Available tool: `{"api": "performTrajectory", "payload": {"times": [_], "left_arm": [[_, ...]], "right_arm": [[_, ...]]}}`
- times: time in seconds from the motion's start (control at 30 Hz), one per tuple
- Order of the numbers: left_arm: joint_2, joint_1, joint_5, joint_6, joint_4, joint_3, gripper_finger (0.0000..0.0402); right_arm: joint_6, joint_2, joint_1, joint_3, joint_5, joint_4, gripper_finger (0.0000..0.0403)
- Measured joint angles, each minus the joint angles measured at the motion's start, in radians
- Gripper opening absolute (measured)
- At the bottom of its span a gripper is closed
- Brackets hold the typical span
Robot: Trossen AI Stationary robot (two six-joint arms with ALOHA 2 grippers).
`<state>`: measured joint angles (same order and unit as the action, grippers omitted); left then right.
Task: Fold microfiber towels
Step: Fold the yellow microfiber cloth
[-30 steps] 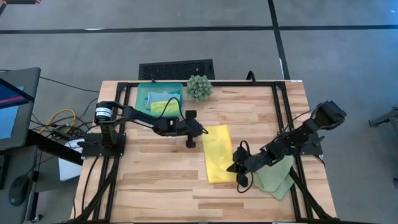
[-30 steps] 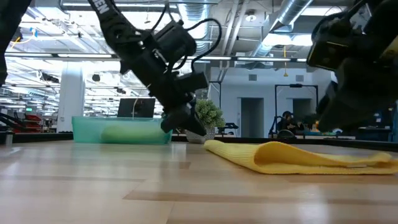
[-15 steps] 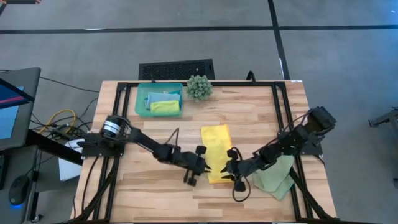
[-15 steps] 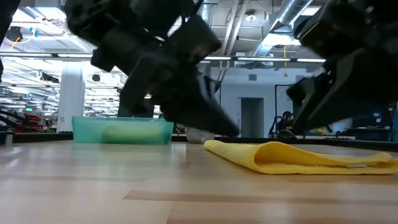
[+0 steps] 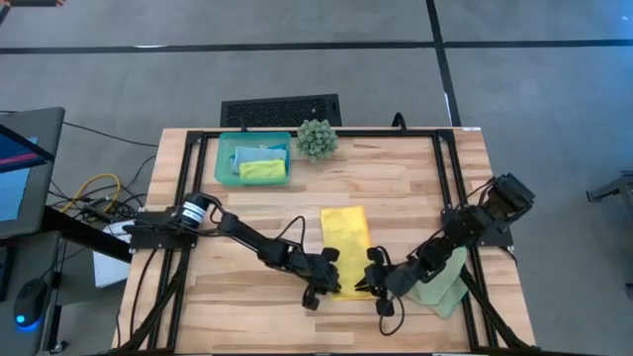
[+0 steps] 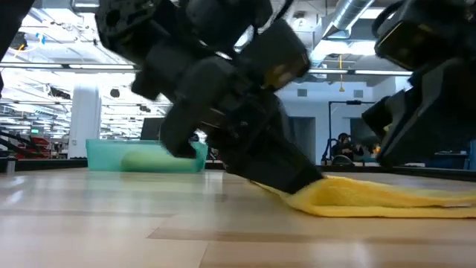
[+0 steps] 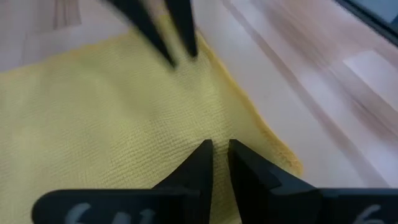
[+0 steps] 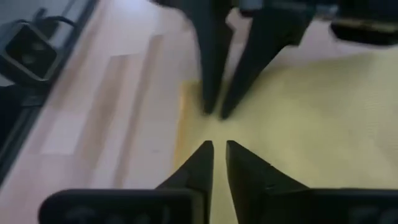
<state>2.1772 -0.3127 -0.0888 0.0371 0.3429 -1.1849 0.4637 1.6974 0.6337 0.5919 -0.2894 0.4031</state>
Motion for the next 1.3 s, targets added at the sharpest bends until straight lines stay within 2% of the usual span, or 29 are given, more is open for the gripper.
{"api": "performTrajectory", "payload": {"times": [0.23,0.3,0.53,0.7,0.8,0.93,1.1,1.2,1.3], "left_arm": [[-0.078,-0.038,0.014,0.003,-0.072,-0.019,0.0045],[-0.07,-0.054,0.013,0.003,-0.107,-0.015,0.0045],[0.001,-0.075,0.05,-0.008,-0.042,-0.019,0.0045],[-0.008,-0.074,0.044,-0.034,-0.043,-0.023,0.0045],[-0.03,-0.077,0.035,-0.042,-0.07,-0.04,0.0045],[-0.074,-0.077,0.036,-0.092,-0.082,-0.082,0.0045],[-0.087,-0.067,0.14,-0.18,-0.216,-0.107,0.0045],[-0.092,-0.053,0.182,-0.185,-0.232,-0.105,0.0045],[-0.074,-0.035,0.185,-0.184,-0.263,-0.084,0.0045]], "right_arm": [[0.015,0.012,0.04,0.0,-0.004,0.044,0.0054],[0.021,0.012,0.048,0.0,-0.011,0.053,0.0054],[0.035,0.035,0.046,0.0,-0.033,0.039,0.0054],[-0.021,0.034,0.052,0.011,-0.027,0.077,0.0055],[-0.09,0.041,0.063,0.044,-0.026,0.078,0.0067],[-0.174,0.101,0.08,0.094,-0.026,0.085,0.0109],[-0.205,0.202,0.075,0.132,-0.028,0.064,0.0164],[-0.186,0.242,0.066,0.151,-0.043,0.082,0.017],[-0.172,0.249,0.066,0.151,-0.066,0.084,0.0153]]}}
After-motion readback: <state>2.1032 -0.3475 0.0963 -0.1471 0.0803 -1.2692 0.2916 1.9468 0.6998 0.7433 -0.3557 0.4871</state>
